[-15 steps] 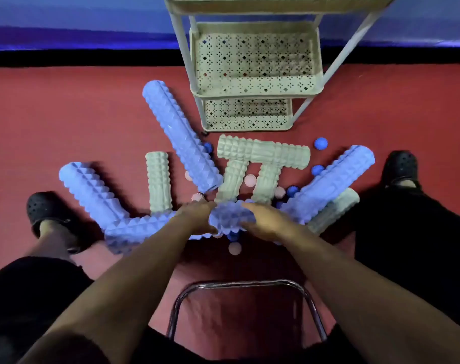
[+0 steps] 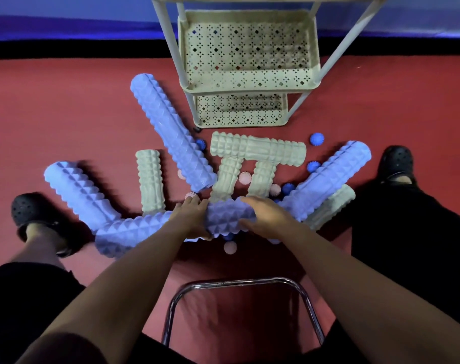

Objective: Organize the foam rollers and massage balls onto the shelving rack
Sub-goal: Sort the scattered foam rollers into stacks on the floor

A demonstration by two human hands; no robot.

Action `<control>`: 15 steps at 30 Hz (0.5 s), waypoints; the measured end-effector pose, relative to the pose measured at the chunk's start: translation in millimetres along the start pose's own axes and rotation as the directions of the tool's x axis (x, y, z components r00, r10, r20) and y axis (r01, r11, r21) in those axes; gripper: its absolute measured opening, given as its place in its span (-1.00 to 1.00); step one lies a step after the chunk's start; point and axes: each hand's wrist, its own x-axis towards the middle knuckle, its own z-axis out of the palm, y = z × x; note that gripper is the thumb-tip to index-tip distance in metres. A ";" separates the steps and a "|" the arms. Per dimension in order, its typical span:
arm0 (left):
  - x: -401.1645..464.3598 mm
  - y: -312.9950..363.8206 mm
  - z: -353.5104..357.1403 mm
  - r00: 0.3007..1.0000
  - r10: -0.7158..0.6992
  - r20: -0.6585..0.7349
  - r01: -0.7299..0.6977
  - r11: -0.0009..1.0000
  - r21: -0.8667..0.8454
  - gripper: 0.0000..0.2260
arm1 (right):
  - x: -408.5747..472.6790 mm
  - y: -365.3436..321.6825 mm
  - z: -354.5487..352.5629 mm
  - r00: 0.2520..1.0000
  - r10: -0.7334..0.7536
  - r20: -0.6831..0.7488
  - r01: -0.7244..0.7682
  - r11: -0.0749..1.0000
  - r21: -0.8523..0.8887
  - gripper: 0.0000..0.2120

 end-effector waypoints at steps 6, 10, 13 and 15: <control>-39.6 22.9 -63.7 0.987 0.135 -0.089 -0.129 0.989 0.069 -0.09 | -31.9 -10.9 -22.6 0.993 -0.024 -0.114 0.017 0.998 -0.065 -0.51; -71.1 50.9 -98.5 0.932 0.295 -0.211 -0.261 0.950 0.174 -0.10 | -64.6 -19.2 -47.8 0.999 0.026 -0.043 -0.024 0.999 0.048 -0.25; -93.2 75.0 -126.7 0.878 0.406 -0.255 -0.348 0.905 0.244 -0.12 | -93.3 -16.2 -67.7 0.996 0.020 -0.083 -0.008 0.990 0.139 -0.34; -105.6 89.1 -141.6 0.814 0.488 -0.316 -0.407 0.866 0.291 -0.14 | -111.2 -13.3 -81.1 0.994 0.020 -0.104 0.005 0.972 0.235 -0.21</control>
